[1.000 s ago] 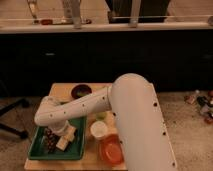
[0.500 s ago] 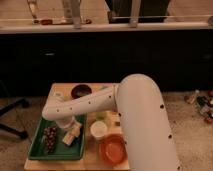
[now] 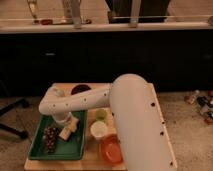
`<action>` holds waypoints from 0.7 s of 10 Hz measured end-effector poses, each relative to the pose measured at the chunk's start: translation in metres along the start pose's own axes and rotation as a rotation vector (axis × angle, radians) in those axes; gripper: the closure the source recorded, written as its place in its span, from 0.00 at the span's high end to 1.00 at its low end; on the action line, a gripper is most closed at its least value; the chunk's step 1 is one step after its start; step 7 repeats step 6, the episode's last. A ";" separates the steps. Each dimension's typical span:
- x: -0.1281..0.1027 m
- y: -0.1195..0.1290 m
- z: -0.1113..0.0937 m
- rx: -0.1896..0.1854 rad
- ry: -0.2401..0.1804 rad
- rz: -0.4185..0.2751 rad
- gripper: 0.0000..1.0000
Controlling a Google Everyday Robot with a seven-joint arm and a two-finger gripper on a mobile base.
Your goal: Wipe tray with eraser
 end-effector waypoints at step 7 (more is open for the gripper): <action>-0.041 -0.005 -0.006 0.128 -0.229 -0.090 0.00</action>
